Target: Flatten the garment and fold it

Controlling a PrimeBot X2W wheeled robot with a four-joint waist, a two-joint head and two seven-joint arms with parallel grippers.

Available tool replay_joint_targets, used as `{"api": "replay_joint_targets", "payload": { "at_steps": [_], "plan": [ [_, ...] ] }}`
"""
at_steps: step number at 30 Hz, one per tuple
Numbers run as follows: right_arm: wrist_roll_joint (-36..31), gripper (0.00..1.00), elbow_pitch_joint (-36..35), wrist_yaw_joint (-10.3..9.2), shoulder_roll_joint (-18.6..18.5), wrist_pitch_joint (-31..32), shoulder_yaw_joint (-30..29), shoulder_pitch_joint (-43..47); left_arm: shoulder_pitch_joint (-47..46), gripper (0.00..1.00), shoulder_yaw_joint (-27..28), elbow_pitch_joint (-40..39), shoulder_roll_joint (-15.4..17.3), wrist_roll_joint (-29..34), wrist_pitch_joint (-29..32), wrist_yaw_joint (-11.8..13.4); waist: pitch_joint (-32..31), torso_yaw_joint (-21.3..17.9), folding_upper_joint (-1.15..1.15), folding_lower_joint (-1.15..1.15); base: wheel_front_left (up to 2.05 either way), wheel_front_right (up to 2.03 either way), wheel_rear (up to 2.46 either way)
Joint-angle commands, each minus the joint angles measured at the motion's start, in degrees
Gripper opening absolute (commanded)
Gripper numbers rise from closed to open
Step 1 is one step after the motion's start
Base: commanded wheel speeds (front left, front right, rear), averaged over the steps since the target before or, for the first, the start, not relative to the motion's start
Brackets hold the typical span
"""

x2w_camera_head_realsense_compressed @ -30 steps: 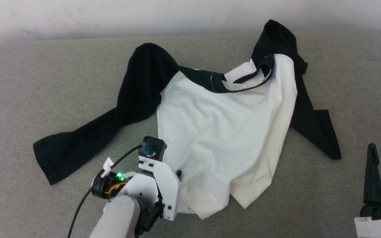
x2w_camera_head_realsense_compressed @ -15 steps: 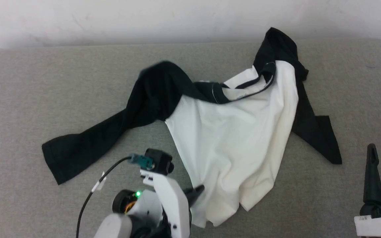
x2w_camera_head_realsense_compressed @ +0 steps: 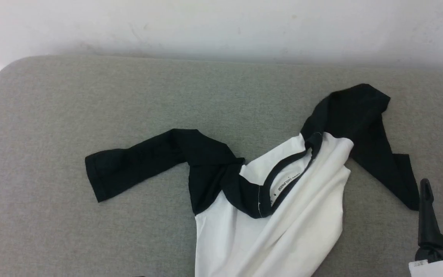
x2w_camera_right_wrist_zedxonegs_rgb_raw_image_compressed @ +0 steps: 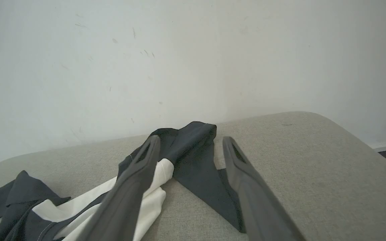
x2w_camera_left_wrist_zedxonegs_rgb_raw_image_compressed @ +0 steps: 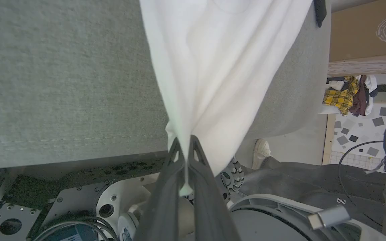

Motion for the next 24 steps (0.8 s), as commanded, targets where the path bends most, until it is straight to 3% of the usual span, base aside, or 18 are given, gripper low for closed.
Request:
{"api": "replay_joint_targets", "payload": {
  "at_steps": [1, 2, 10, 16, 20, 24],
  "plan": [
    [-0.11, 1.00, -0.52, -0.03, 0.14, 0.42, 0.39, 0.04, -1.15, 0.52, -0.21, 0.70, -0.44, 0.97, -1.84, -1.04, -0.62, 1.14, 0.00, 0.01, 0.00, 0.00, 0.00],
    [-0.15, 1.00, -0.64, -0.03, 0.14, 0.61, 0.55, -0.08, -1.98, 1.00, -0.41, 1.04, -0.87, 1.22, -3.14, -1.55, -0.82, 1.29, 0.00, 0.01, 0.00, 0.00, 0.00],
    [-0.35, 1.00, -1.48, -0.03, 0.14, 1.53, 1.59, -0.34, -15.55, 1.00, 1.09, -1.24, -1.73, 3.35, -13.38, -5.56, -0.56, 0.63, 0.00, 0.01, 0.00, 0.00, 0.00],
    [-0.50, 1.00, -2.01, -0.03, 0.14, 1.84, 2.42, -1.67, -30.46, 1.00, 4.12, 5.88, 3.73, 19.16, -24.73, -5.93, 3.05, -2.47, 0.00, 0.01, 0.00, 0.00, 0.00],
    [-0.59, 1.00, -2.01, -0.03, 0.14, 1.75, 2.85, -2.80, -35.90, 1.00, 2.08, 15.12, 8.10, 26.46, -24.32, -6.15, 5.95, -4.90, 0.00, 0.01, 0.00, 0.00, 0.00],
    [-0.63, 1.00, -2.26, -0.03, 0.14, 1.59, 2.91, -3.66, -39.43, 1.00, 0.22, 22.84, 11.08, 29.85, -21.58, -6.42, 8.74, -6.61, 0.00, 0.01, 0.00, 0.00, 0.00]
  ]
}}
